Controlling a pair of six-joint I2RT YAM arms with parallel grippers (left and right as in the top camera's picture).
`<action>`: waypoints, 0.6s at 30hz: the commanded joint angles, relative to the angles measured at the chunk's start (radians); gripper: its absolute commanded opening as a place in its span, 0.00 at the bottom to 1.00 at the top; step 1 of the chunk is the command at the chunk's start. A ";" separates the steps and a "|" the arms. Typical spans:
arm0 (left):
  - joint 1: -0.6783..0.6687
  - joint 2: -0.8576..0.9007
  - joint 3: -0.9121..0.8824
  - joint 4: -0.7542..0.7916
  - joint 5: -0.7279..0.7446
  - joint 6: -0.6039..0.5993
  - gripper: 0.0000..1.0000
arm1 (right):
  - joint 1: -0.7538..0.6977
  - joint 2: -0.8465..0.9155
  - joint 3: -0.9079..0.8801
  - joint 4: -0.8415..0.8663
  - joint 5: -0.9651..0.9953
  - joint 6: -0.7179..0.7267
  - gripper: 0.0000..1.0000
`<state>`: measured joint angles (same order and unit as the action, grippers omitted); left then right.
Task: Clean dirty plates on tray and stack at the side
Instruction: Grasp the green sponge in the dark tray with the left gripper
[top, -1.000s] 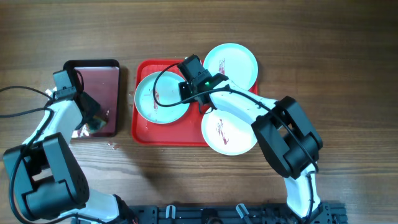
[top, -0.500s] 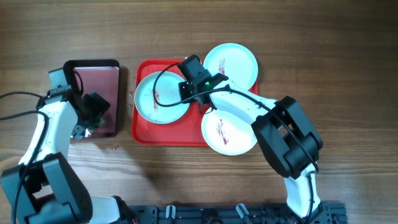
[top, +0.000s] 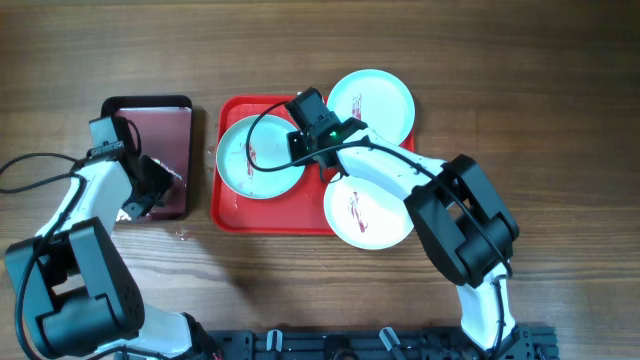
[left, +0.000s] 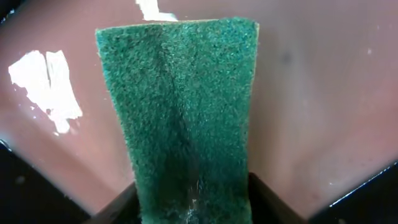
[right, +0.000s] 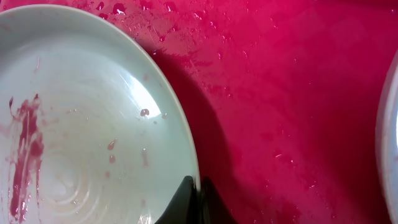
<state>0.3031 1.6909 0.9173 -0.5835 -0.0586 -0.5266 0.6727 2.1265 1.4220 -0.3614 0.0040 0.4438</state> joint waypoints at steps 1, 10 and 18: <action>-0.003 0.015 -0.010 0.004 -0.010 -0.004 0.04 | 0.003 0.037 -0.006 -0.002 -0.006 -0.022 0.05; -0.004 -0.026 0.111 -0.080 -0.010 0.052 0.04 | 0.003 0.037 -0.006 -0.002 -0.006 -0.022 0.05; 0.006 -0.021 0.117 -0.078 -0.032 0.048 1.00 | 0.003 0.037 -0.006 -0.003 -0.006 -0.023 0.05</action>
<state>0.3031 1.6756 1.0161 -0.6750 -0.0635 -0.4908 0.6727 2.1265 1.4220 -0.3614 0.0040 0.4435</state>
